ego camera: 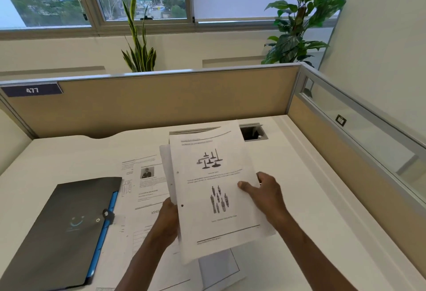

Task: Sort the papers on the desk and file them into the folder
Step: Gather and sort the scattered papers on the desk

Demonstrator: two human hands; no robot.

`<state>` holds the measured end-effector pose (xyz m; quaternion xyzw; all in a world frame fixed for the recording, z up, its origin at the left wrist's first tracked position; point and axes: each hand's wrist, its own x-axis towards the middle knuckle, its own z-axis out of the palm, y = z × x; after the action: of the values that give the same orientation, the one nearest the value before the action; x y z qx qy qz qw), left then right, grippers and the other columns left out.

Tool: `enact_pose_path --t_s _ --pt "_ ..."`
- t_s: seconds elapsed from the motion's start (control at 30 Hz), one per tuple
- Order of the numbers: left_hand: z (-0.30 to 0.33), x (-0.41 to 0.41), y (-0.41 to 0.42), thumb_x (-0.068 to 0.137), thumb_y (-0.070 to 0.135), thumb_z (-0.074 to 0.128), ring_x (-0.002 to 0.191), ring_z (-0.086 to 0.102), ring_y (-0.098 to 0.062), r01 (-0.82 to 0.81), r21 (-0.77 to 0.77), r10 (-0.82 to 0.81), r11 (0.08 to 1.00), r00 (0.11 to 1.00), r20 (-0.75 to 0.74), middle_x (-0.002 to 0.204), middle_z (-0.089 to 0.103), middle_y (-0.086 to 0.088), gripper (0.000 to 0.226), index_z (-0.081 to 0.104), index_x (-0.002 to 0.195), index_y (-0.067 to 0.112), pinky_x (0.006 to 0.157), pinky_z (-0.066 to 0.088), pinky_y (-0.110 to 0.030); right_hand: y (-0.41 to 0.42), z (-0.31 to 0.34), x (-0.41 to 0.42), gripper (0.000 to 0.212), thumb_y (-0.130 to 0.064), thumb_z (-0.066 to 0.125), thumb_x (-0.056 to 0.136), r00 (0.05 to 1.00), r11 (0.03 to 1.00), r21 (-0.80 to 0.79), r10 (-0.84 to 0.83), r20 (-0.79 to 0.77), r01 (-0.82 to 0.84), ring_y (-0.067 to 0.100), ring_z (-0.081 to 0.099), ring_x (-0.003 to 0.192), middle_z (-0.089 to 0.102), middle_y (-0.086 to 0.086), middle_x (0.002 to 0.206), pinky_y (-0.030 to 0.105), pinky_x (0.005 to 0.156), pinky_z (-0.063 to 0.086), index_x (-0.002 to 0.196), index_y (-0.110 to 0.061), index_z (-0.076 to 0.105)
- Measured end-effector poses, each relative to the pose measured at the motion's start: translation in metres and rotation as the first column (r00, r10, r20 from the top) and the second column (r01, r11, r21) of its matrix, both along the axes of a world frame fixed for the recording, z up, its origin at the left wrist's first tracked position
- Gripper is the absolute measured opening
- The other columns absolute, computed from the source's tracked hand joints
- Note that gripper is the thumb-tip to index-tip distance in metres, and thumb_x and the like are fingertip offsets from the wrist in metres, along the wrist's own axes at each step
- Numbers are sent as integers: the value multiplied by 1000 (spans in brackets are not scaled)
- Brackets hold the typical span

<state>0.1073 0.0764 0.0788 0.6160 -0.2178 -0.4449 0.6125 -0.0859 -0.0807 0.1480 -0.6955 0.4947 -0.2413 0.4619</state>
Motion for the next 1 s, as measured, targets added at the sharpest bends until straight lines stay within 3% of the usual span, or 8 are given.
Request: enact_pose_path --t_s 0.2,0.3,0.43,0.53,0.63,0.7,0.8,1.0 --pt "15 1 1 94 7 59 96 72 -41 35 -6 -35 999 998 -60 107 73 -22 19 75 104 11 74 59 -45 2 -24 12 66 -33 81 73 999 991 122 -46 -3 46 26 59 107 58 4 117 41 95 50 124 -16 44" --pt "20 2 0 85 25 68 96 71 -43 -19 -1 19 1000 997 -70 107 73 -24 18 77 98 15 73 59 -46 1 -25 16 40 -20 76 80 995 975 222 -6 97 -16 24 66 98 68 4 113 42 89 55 115 -10 60" --pt "31 7 0 79 75 51 117 64 -35 -68 -153 41 986 984 -176 128 67 -12 70 65 127 26 97 49 -59 7 -22 23 24 -16 68 87 977 991 121 31 213 -58 17 68 88 72 5 104 27 71 57 111 -11 65" --pt "42 10 3 70 55 79 109 69 -29 -60 -207 75 976 995 66 121 72 -7 55 70 117 28 91 55 -53 12 -21 30 21 -20 67 88 956 997 18 73 283 -81 9 66 86 70 0 98 13 59 53 108 -16 62" --pt "38 12 8 72 32 80 97 73 -22 -124 -208 168 970 963 212 111 75 1 41 69 111 40 76 61 -45 16 -25 35 16 -24 68 88 944 993 -8 112 309 -115 9 65 86 70 -4 95 19 65 56 102 -23 61" --pt "32 12 13 70 30 79 93 73 -22 -163 -179 203 970 951 233 106 76 4 40 70 107 42 70 62 -44 20 -34 36 16 -25 69 87 932 989 24 132 336 -149 6 67 86 72 -9 94 20 68 56 100 -30 62" --pt "9 10 25 60 37 88 90 74 -23 -216 -92 232 972 947 222 100 78 0 45 74 101 30 72 62 -49 31 -58 34 28 -21 77 80 937 978 92 148 315 -185 -6 66 82 72 -22 89 7 60 50 97 -36 61" --pt "-26 -4 36 79 19 79 92 74 -21 -236 -19 233 972 942 243 98 78 4 29 71 104 32 67 62 -31 44 -102 37 46 -6 76 76 956 956 181 188 225 -231 12 66 98 70 -7 103 12 67 53 118 -16 61"
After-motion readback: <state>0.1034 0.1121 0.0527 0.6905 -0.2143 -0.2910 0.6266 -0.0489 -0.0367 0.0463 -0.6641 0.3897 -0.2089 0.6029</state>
